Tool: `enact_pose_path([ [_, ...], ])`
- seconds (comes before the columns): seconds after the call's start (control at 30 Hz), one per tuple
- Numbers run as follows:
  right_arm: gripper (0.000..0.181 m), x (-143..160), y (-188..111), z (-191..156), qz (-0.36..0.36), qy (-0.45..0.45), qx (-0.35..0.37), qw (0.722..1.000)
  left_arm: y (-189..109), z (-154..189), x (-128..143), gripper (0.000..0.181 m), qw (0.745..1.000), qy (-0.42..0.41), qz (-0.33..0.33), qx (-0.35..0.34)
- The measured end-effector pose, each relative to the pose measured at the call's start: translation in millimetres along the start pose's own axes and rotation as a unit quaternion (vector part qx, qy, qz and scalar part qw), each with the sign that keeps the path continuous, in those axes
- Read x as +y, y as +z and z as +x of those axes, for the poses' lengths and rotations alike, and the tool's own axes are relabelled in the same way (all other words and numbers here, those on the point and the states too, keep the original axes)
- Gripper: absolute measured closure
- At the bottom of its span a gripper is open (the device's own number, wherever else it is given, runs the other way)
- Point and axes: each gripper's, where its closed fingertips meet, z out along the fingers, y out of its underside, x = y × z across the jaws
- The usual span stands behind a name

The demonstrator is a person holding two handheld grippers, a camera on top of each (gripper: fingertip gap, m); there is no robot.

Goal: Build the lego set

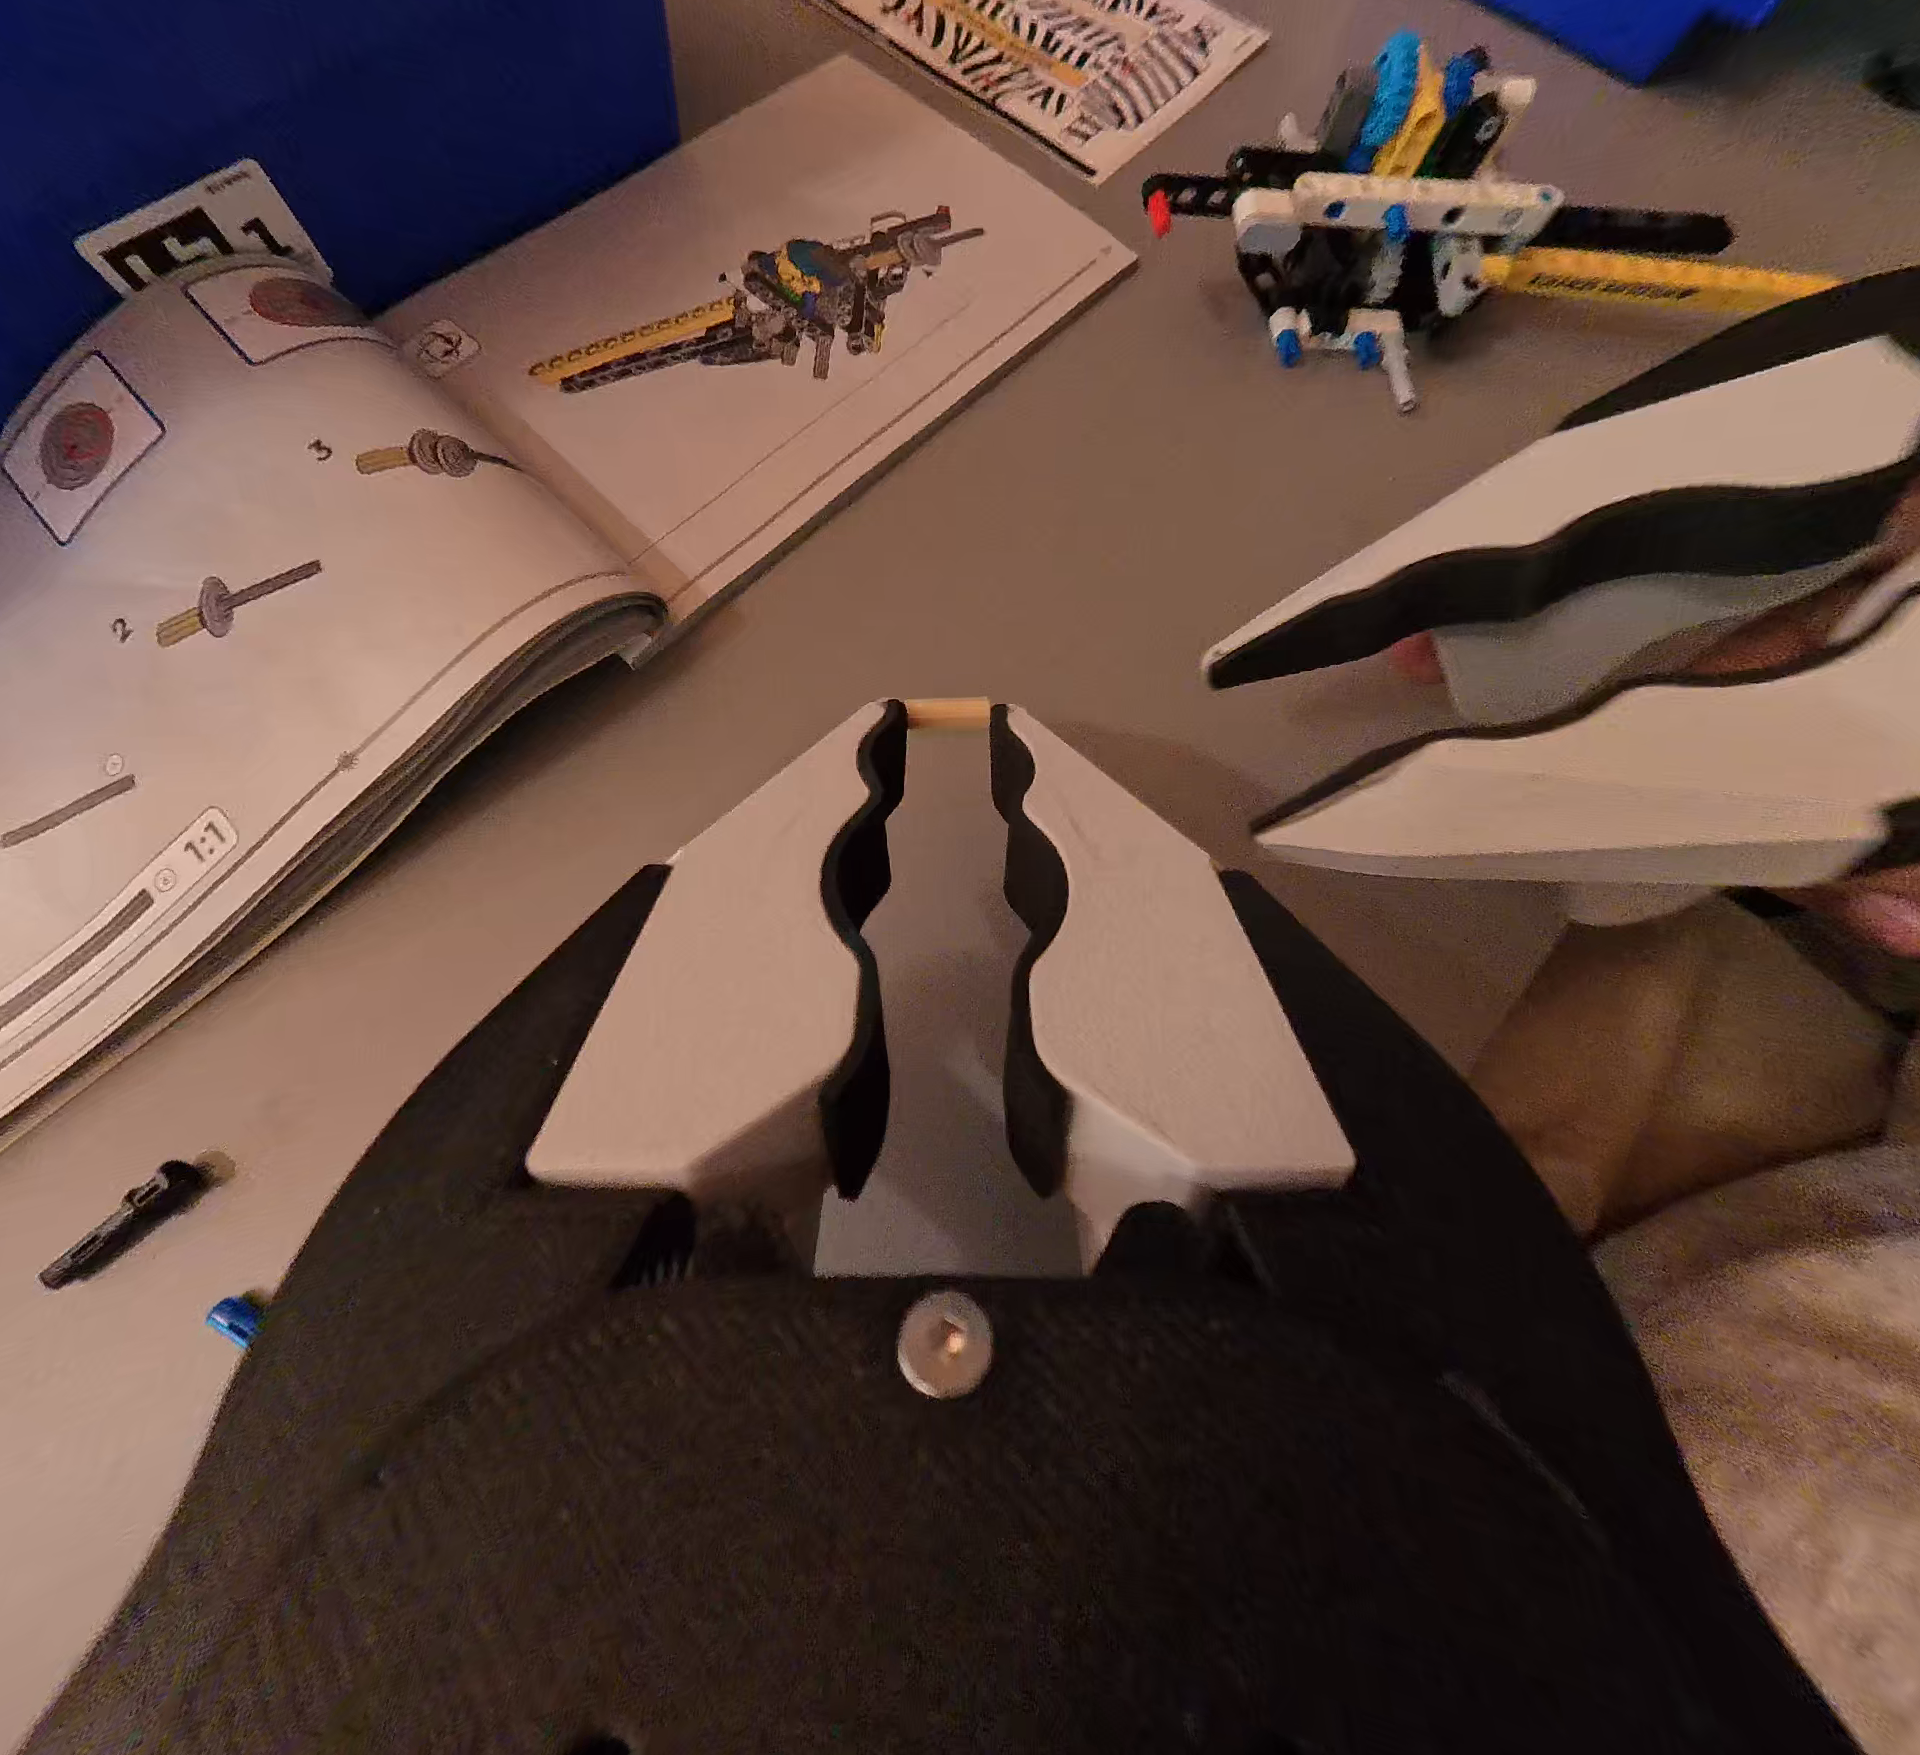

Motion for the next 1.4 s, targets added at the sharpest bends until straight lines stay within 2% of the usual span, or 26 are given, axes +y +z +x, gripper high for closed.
enact_pose_path([
  [0.03, 0.152, -2.4, -2.7, 0.3, 0.007, 0.003, -0.002, 1.000, 3.6, -1.1, 2.0, 0.166, 1.000, 0.002, -0.008, -0.012],
  [0.3, 0.151, 1.6, -6.8, 4.9, 0.001, 0.004, 0.002, 1.000, 12.8, 6.5, 15.2, 0.166, 0.999, 0.008, -0.033, -0.032],
  [1.4, 0.151, 10.5, 1.9, 5.7, -0.020, 0.003, 0.005, 1.000, 16.2, 3.2, 22.4, 0.163, 0.999, -0.004, -0.036, -0.022],
])
